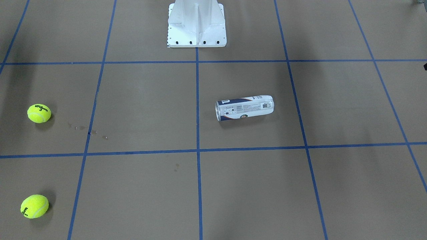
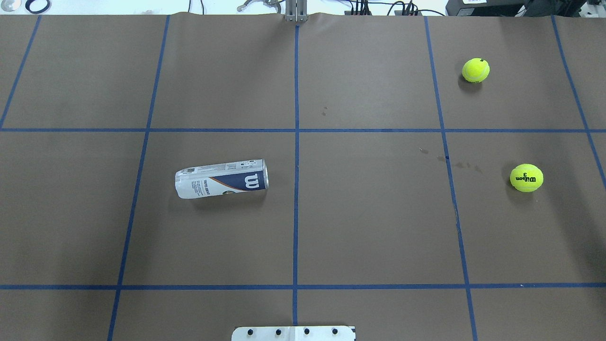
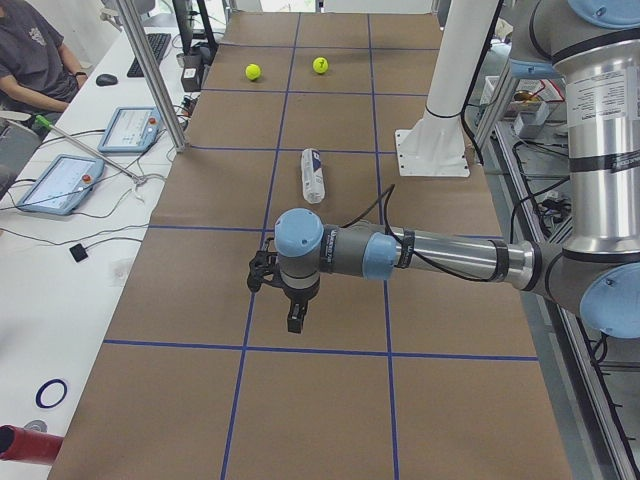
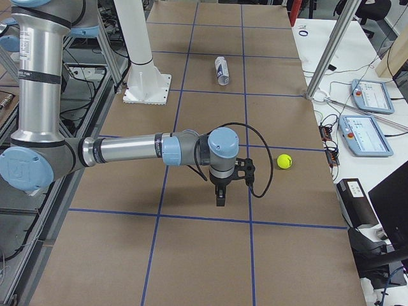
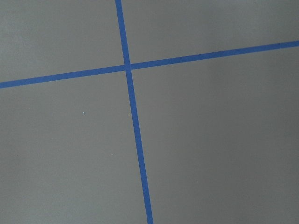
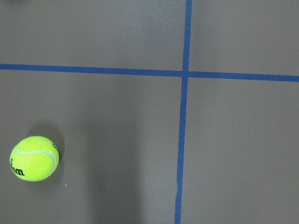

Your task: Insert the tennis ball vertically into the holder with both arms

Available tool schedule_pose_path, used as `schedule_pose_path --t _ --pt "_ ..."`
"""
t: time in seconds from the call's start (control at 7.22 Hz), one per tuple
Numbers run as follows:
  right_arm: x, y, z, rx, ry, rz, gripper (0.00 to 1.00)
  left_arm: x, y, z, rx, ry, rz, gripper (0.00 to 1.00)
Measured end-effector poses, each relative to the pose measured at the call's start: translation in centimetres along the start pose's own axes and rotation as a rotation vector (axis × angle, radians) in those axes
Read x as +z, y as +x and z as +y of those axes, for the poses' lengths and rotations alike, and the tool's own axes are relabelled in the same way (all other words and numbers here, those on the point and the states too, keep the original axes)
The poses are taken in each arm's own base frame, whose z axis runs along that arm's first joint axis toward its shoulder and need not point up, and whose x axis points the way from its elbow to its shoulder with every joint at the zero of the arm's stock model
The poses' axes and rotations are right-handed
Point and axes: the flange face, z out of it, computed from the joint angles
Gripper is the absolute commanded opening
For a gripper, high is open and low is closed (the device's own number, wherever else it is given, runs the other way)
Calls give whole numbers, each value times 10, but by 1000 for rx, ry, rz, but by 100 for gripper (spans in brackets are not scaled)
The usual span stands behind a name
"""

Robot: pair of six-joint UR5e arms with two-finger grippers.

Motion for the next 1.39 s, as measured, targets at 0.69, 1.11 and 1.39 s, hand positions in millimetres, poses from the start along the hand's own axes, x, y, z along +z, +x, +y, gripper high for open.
schedule_pose_path --t 0.69,1.11,1.39 --pt "-1 -2 -2 -4 -1 4 99 -2 2 -1 7 6 3 100" --pt "-1 -4 -2 -8 1 -3 99 -26 30 -8 79 69 3 99" --pt "-1 -5 -3 -9 0 -6 99 -32 52 -12 133 104 82 98"
